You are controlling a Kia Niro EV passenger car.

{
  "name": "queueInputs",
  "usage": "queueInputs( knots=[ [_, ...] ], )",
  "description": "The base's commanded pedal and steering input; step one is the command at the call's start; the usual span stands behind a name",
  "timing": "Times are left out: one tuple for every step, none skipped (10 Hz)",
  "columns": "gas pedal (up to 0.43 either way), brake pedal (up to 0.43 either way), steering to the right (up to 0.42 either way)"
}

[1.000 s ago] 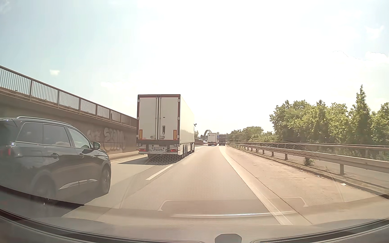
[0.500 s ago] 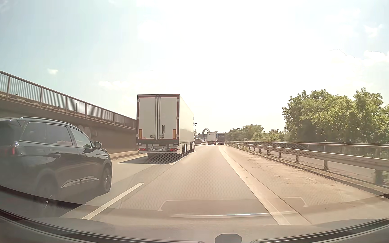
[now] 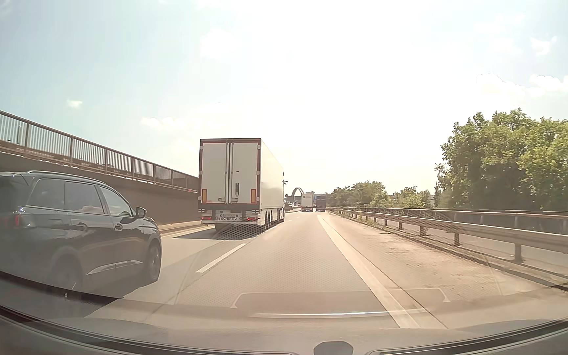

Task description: Follow the waypoints while adhering to traffic rules and regulations

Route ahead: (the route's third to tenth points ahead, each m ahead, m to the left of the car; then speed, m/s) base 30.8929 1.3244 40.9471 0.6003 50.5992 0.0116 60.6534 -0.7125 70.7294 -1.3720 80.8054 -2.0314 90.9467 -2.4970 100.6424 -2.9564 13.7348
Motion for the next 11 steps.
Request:
queueInputs(
  knots=[
    [0.177, 0.030, 0.007],
    [0.177, 0.030, 0.007],
    [0.177, 0.030, 0.008],
    [0.157, 0.030, 0.007],
    [0.150, 0.030, 0.008],
    [0.150, 0.030, 0.007],
    [0.138, 0.030, 0.007],
    [0.138, 0.030, 0.007],
    [0.138, 0.030, 0.006],
    [0.138, 0.030, 0.005],
    [0.138, 0.030, 0.005]
  ],
)
